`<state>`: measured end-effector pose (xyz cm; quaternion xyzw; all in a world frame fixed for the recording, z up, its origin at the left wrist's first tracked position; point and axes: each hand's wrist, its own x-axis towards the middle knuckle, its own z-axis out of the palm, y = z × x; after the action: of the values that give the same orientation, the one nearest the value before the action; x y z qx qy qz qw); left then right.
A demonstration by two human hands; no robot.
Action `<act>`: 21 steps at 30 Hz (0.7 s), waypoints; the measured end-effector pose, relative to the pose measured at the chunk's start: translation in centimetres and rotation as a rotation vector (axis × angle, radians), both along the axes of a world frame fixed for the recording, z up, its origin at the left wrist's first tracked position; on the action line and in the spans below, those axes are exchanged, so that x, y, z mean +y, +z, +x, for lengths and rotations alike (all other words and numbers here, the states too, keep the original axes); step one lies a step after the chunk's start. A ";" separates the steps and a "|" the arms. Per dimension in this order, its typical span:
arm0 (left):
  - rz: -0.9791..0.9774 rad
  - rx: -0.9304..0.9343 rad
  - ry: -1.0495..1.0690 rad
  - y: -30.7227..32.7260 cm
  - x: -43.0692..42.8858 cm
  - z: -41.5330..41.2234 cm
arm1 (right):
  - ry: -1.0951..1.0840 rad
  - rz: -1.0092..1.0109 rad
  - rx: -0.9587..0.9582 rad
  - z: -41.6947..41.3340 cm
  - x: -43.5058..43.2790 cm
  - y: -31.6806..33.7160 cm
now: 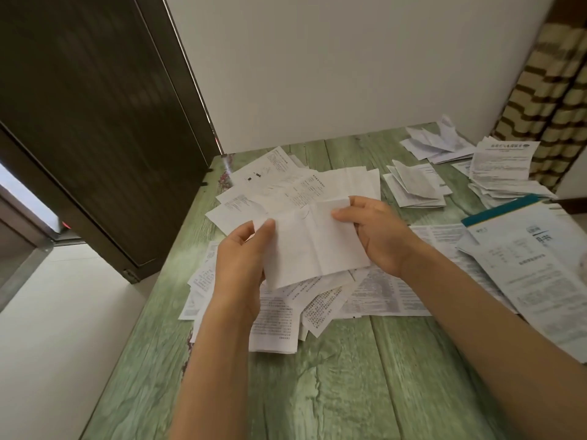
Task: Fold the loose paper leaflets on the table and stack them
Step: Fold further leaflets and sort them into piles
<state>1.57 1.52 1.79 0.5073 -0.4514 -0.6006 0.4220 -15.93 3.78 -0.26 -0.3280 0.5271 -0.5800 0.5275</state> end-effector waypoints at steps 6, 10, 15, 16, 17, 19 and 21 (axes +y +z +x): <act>-0.151 -0.142 0.001 -0.2 0.1 0.4 | -0.100 -0.096 0.289 0.6 0.2 0.4; -0.331 -0.209 -0.135 0.5 0.8 0.9 | -0.107 -0.344 0.836 1.5 1.0 1.5; -0.407 -0.100 -0.094 1.4 1.4 1.1 | 0.030 -0.438 1.077 1.7 1.5 2.2; -0.409 -0.078 -0.060 1.5 1.3 1.2 | 0.016 -0.412 0.977 1.6 1.5 2.2; -0.413 -0.067 -0.019 1.4 1.1 1.3 | -0.002 -0.377 0.824 1.6 1.5 2.2; -0.387 -0.105 0.051 1.1 0.6 1.5 | -0.047 -0.306 0.476 1.8 1.4 2.1; -0.278 -0.125 0.016 1.0 0.5 1.5 | -0.051 -0.230 0.189 2.1 1.1 1.8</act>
<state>3.11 2.04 2.80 0.4838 -0.5516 -0.4962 0.4642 -13.83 4.92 1.49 -0.4260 0.5126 -0.6164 0.4194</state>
